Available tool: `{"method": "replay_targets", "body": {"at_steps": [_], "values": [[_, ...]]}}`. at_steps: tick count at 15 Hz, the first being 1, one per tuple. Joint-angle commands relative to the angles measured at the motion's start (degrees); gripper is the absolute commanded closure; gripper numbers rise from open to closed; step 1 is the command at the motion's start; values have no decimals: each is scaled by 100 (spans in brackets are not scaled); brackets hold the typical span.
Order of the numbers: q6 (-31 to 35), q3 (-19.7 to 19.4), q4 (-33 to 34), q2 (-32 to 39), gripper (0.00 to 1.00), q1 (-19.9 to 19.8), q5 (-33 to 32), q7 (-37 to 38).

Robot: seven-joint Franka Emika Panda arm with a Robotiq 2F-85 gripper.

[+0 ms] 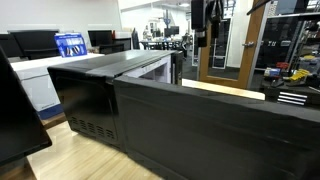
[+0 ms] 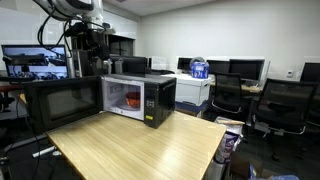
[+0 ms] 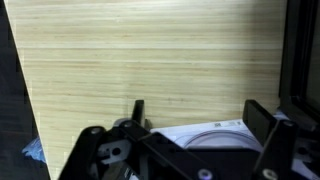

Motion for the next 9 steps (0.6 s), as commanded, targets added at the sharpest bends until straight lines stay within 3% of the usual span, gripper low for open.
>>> {"method": "replay_targets", "body": {"at_steps": [1,2,3,7,9], "values": [[-494,269,-32,-309,0,-123,276,-794],[-585,318,-123,-409,0,-113,133,-1083],[-383,379,9,-171,0,-211,144,-613],[-499,417,-14,-280,0,-189,140,-903],[-39,444,-208,-468,0,-140,481,-649]]}}
